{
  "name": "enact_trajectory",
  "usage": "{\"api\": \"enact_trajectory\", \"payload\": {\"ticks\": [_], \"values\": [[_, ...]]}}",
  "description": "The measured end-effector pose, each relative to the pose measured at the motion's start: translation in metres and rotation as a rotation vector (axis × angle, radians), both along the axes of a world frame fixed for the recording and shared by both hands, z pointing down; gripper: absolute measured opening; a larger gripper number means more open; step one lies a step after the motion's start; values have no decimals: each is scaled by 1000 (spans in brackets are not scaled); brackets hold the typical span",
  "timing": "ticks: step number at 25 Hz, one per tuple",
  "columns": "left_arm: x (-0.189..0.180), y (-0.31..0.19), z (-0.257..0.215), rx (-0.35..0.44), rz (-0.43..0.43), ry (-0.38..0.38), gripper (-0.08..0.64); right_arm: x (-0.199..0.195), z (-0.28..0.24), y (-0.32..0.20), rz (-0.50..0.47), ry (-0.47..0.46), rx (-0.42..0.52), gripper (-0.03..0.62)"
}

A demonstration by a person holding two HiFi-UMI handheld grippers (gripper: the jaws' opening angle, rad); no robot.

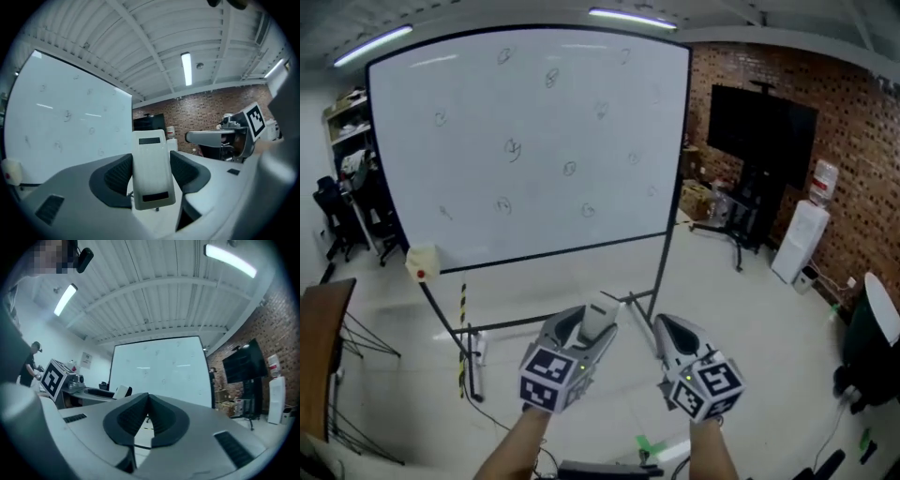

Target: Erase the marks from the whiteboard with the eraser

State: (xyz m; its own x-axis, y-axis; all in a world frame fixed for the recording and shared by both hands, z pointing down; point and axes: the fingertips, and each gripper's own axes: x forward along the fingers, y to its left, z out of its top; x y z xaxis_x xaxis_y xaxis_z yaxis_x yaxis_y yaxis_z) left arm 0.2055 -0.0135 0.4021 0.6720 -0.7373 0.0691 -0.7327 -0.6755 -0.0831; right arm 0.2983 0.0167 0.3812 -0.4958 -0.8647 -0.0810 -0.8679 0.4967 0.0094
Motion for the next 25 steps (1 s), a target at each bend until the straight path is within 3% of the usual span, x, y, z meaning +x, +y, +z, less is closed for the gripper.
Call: {"api": "enact_trajectory", "payload": {"ticks": [5, 13, 17, 25], "values": [[-99, 1, 0, -12, -213, 5, 256, -92, -6, -19, -197, -2, -3, -9], [-208, 27, 7, -23, -436, 21, 256, -198, 7, -15, -401, 27, -25, -9], [-245, 27, 10, -23, -470, 26, 256, -235, 10, -19, -433, 33, -25, -9], [-309, -3, -6, 5, -435, 7, 256, -300, -7, -47, -402, 54, 10, -9]]}}
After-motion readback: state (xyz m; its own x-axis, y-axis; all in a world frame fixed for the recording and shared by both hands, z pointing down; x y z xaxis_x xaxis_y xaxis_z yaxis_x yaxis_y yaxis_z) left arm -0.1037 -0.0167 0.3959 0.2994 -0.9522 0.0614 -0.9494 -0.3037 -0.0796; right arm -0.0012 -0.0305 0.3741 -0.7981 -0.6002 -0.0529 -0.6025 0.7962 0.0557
